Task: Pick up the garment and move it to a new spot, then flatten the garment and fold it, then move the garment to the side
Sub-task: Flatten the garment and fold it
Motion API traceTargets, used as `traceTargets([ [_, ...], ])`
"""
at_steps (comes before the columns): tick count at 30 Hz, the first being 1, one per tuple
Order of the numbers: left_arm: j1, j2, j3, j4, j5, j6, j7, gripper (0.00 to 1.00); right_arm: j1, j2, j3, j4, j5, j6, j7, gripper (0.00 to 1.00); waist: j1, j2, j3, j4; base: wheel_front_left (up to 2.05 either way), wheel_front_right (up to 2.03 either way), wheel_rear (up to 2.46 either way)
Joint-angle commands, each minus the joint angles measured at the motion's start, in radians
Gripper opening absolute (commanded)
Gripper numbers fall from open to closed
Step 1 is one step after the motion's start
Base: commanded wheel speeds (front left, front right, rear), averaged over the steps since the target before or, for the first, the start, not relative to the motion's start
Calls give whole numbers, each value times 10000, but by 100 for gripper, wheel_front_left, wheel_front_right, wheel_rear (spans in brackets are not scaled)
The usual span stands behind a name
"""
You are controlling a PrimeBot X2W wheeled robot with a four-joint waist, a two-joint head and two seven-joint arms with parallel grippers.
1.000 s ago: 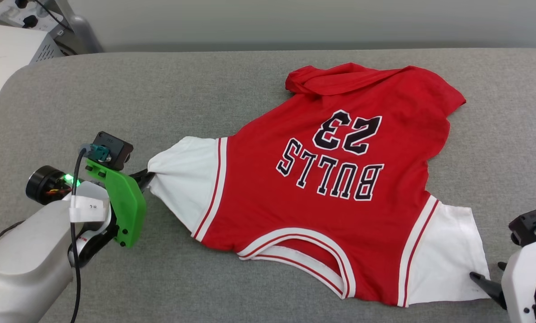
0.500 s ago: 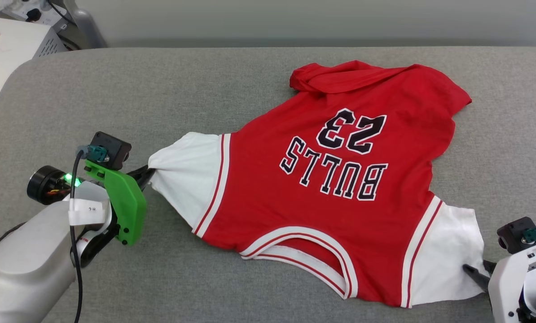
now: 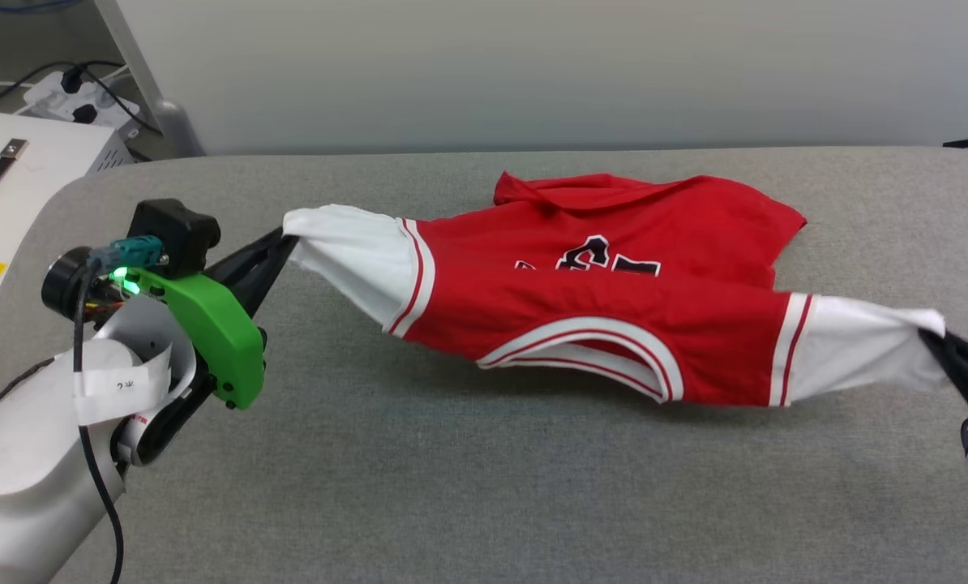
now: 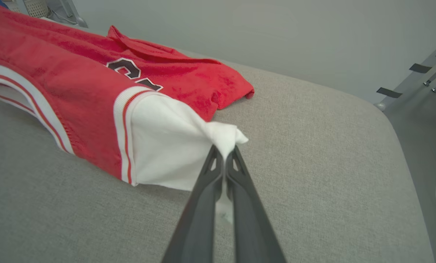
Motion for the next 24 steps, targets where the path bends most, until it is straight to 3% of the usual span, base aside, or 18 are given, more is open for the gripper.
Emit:
traceTargets([
  [1, -138, 147, 136, -336, 95, 179, -117, 0, 53, -25, -325, -369, 1, -7, 1, 0, 0, 0, -300, -79, 0, 0, 0],
  [6, -627, 298, 586, -1881, 184, 667, -183, 0, -70, -22, -1639, -1905, -35, -7, 300, 0, 0, 0, -559, -106, 0, 0, 0],
  [12, -1639, 111, 1093, -3037, 250, 872, -165, 0, -922, 16, -2670, -3037, -223, -7, 709, 0, 0, 0, -629, -69, 0, 0, 0],
  [18, -2953, -293, 1499, -3111, 402, 863, -105, 0, -2200, 96, -3164, -3463, -346, -7, 1002, 0, 0, 0, -485, -104, 0, 0, 0],
  [24, -4020, -732, 1730, -2677, 579, 828, -154, 0, -3552, 276, -3022, -3165, -401, -7, 1193, 0, 0, 0, -86, -192, 0, 0, 0],
])
